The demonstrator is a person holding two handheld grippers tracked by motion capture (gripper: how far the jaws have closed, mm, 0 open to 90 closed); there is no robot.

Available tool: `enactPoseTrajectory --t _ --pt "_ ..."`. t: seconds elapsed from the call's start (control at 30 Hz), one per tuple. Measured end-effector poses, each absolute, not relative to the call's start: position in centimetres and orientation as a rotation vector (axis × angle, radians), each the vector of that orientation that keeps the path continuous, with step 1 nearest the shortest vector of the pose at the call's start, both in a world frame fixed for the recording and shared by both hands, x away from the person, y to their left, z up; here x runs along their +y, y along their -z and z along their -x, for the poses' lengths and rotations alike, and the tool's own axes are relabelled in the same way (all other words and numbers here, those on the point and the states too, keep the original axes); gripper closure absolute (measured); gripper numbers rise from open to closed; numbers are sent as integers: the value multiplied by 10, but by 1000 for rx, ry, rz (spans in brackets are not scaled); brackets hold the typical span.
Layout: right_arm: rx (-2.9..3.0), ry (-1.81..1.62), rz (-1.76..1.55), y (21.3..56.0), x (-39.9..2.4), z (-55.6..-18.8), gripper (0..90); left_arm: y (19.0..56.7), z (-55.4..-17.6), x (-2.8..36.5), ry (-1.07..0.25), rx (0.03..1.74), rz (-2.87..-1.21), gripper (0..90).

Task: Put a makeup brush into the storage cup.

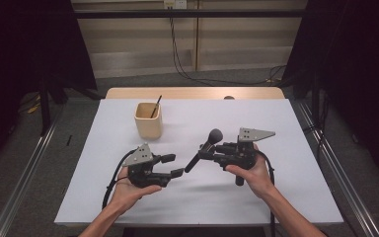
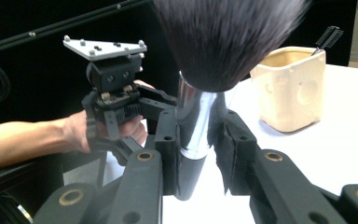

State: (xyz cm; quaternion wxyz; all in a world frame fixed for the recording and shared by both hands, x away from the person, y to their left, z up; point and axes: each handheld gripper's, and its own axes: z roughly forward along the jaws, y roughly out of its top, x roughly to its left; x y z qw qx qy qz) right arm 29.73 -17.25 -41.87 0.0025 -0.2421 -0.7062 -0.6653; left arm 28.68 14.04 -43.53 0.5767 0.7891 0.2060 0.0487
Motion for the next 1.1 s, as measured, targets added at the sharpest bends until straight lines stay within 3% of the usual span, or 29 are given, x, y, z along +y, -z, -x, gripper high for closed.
enactPoseTrajectory --t 0.4,0.5,1.1 --pt "-2244 2050 779 415 -183 -299 722 433 -287 143 -127 528 -1833 47" --pt "-2266 2021 787 414 -185 -299 722 432 -286 146 -156 509 -1830 13" --pt "-2389 1848 772 403 -182 -303 722 431 -286 142 -157 536 -1796 18"
